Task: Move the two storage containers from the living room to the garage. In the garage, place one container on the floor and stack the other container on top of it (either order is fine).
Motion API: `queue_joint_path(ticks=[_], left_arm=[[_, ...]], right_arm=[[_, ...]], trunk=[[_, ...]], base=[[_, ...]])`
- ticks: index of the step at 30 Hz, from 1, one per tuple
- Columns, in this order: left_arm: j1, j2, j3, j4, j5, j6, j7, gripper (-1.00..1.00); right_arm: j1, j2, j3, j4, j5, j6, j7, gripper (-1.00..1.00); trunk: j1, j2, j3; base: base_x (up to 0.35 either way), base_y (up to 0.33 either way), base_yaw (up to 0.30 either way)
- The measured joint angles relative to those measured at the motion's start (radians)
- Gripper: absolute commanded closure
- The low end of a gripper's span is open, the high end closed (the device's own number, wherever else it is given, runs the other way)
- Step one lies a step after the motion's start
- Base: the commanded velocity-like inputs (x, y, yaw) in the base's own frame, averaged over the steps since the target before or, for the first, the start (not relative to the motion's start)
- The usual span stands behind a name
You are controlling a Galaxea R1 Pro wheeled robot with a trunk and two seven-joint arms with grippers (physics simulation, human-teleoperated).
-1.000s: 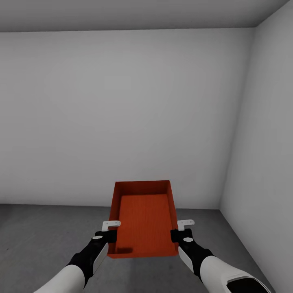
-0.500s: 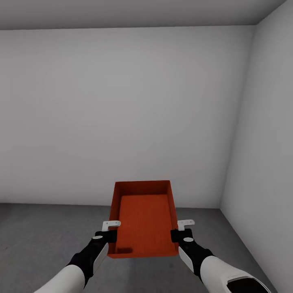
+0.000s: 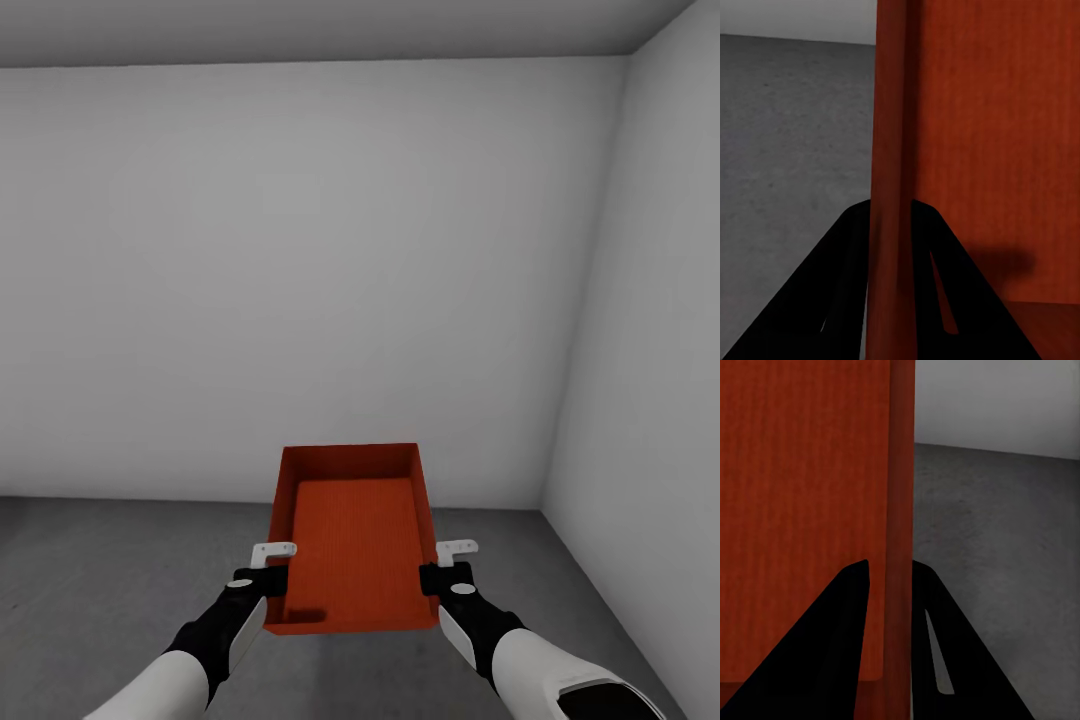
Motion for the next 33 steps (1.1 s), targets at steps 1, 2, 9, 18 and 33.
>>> queue_joint_path(ticks=[1, 2, 9, 18, 33], left_arm=[[0.0, 0.0, 0.0, 0.0, 0.0, 0.0, 0.0, 1.0], [0.0, 0.0, 0.0, 0.0, 0.0, 0.0, 0.0, 1.0], [0.0, 0.0, 0.0, 0.0, 0.0, 0.0, 0.0, 1.0], [0.0, 0.0, 0.0, 0.0, 0.0, 0.0, 0.0, 1.0], [0.0, 0.0, -0.001, 0.0, 0.0, 0.0, 0.0, 1.0]], right_arm=[[0.0, 0.0, 0.0, 0.0, 0.0, 0.0, 0.0, 1.0], [0.0, 0.0, 0.0, 0.0, 0.0, 0.0, 0.0, 1.0], [0.0, 0.0, 0.0, 0.0, 0.0, 0.0, 0.0, 1.0], [0.0, 0.0, 0.0, 0.0, 0.0, 0.0, 0.0, 1.0], [0.0, 0.0, 0.0, 0.001, 0.0, -0.001, 0.0, 1.0]], trunk=[[0.004, -0.007, -0.003], [0.008, -0.014, -0.006], [0.035, -0.063, -0.028], [0.069, -0.126, -0.056], [0.127, -0.231, -0.104]], base=[[0.0, 0.0, 0.0], [0.0, 0.0, 0.0], [0.0, 0.0, 0.0], [0.0, 0.0, 0.0], [0.0, 0.0, 0.0]])
